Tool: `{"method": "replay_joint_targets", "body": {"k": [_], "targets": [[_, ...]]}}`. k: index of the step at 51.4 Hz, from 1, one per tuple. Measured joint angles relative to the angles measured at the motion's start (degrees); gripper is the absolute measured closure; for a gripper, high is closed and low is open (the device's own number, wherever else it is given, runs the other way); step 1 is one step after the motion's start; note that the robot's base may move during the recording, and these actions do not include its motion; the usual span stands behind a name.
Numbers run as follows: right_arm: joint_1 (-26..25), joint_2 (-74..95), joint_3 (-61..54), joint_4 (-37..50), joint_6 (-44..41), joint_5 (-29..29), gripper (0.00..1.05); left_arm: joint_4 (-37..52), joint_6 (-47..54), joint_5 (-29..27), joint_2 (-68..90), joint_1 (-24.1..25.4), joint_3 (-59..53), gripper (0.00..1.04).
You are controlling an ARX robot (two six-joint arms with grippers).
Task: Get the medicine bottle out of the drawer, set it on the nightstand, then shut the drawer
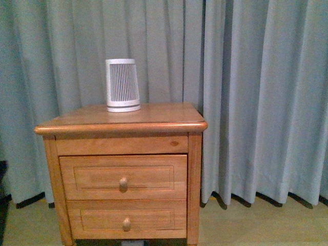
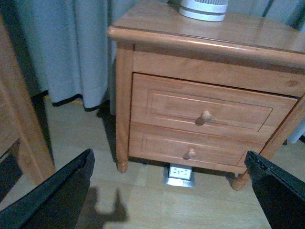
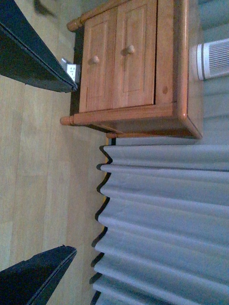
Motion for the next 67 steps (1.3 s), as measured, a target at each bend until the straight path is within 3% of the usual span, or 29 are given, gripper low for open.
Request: {"method": "replay_joint_targets", "body": {"k": [15,34,67], "targets": [[0.0,0.0,0.0,0.0,0.0,0.0,0.07,4.1,4.1,-2.5,29.3,-5.5,21.9,0.07],[0.0,0.0,0.0,0.0,0.0,0.0,0.07,-0.6,6.2,-5.0,55.2,-11.1,51.2,0.07],[0.0,0.0,0.0,0.0,0.0,0.0,0.07,-14.0,5.1,-8.6,74.8,-12.5,83.0,0.07]]}}
